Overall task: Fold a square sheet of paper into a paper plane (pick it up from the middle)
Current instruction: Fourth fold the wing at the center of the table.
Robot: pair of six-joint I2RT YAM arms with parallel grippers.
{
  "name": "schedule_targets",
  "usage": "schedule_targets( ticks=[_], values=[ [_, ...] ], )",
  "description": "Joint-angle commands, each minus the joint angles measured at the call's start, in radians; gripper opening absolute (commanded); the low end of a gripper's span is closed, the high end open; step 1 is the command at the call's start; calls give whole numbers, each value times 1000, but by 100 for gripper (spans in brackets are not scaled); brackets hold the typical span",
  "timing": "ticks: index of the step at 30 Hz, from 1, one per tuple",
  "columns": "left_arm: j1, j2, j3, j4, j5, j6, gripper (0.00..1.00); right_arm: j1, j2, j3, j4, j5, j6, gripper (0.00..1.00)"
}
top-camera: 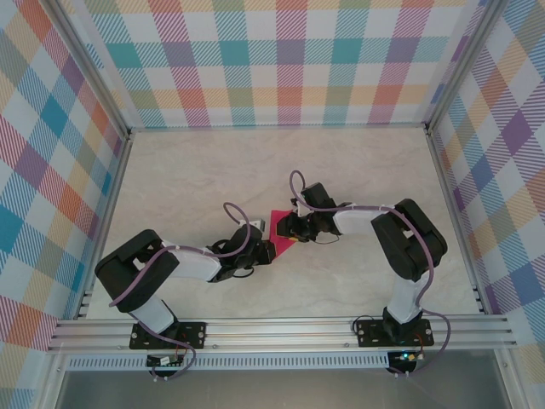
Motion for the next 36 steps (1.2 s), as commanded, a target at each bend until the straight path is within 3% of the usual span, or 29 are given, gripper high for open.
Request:
schedule_targets(
  ticks=[1,10,17,26,36],
  values=[
    [18,15,-4,-26,4,-25,12,-5,30,22,-15,-1,-33,41],
    [27,-68,1,-83,22,-42,28,-3,67,48,-87,57,-42,39],
    [43,-196,-3,-193,-32,-49,38,0,83,67,-136,93,-45,40],
    [56,-306,-30,-238,-89,-53,42,29,128,138,-273,211,-44,42],
    [57,-249,-35,-138,4,-71,40,56,185,223,-407,318,-24,44]
  ],
)
